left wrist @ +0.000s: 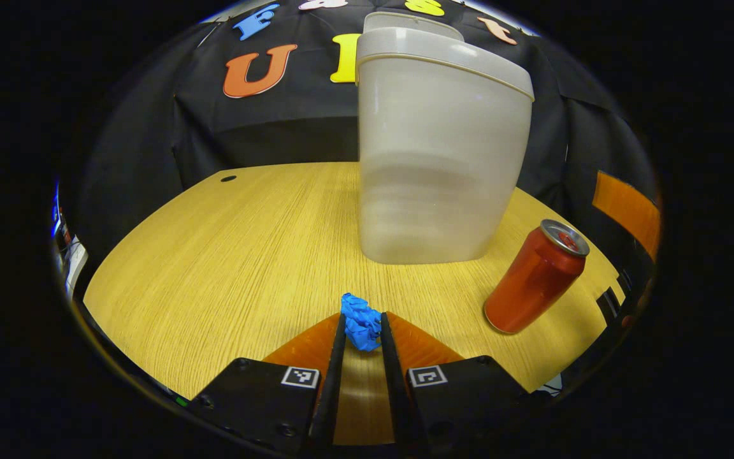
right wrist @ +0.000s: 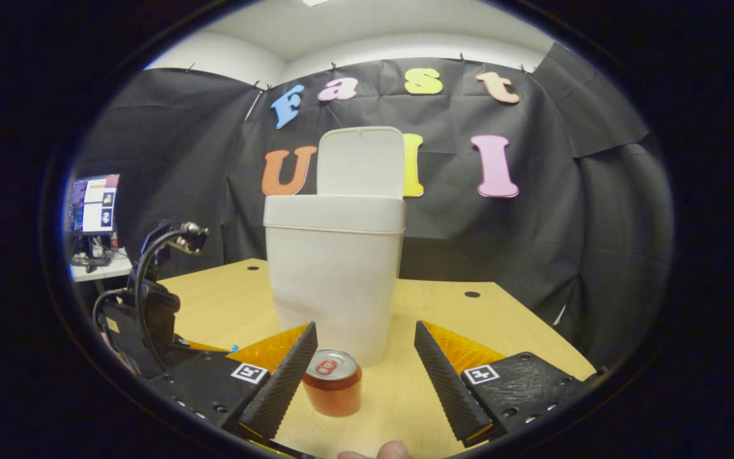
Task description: Press the lid of the desktop garbage bin to open it, pick up the crumpled paper on the desktop and throw it into the bin, then pick up the pop can on the desktop and drop it into the bin, and finally close the garbage bin lid.
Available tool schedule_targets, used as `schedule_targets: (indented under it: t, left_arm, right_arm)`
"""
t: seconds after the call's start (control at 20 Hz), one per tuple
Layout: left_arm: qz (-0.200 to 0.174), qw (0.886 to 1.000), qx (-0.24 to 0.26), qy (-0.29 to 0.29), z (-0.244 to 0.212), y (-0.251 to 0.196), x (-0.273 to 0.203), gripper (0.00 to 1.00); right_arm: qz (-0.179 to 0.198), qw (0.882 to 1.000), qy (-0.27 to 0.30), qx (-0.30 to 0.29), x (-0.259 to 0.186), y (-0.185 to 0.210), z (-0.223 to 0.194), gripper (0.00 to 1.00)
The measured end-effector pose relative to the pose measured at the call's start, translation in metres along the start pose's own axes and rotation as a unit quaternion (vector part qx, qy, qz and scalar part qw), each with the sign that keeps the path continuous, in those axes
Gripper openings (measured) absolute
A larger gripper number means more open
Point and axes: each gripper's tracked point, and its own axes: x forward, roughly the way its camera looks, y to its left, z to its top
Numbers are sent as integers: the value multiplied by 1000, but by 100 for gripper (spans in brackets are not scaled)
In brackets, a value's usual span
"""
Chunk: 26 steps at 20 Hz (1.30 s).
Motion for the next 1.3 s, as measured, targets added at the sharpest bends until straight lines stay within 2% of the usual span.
schedule_targets:
  t: [0.1, 0.25, 0.3, 0.35, 0.65, 1.25, 1.3]
  left_arm:
    - [3, 1000, 1, -25, 17, 1, -8, 37]
    - [2, 998, -3, -65, 44, 1, -19, 37]
    - [3, 997, -5, -79, 52, 1, -23, 40]
    - [4, 996, -6, -91, 60, 2, -28, 36]
    - [11, 988, 1, -153, 105, 6, -54, 36]
    - [9, 975, -8, -221, 145, 12, -78, 36]
    - [11, 975, -8, -223, 147, 13, -79, 40]
  right_arm:
    - [6, 1000, 7, -2, 1, 10, -7, 98]
    - [6, 1000, 14, 2, 2, 18, -14, 96]
    - [6, 1000, 18, 5, 3, 20, -17, 96]
    - [6, 1000, 22, 8, 3, 22, -20, 96]
    - [-4, 999, 47, 15, 7, 25, -38, 96]
    - [-16, 991, 126, 43, 28, 23, -90, 96]
    - [-18, 990, 133, 45, 30, 22, -94, 96]
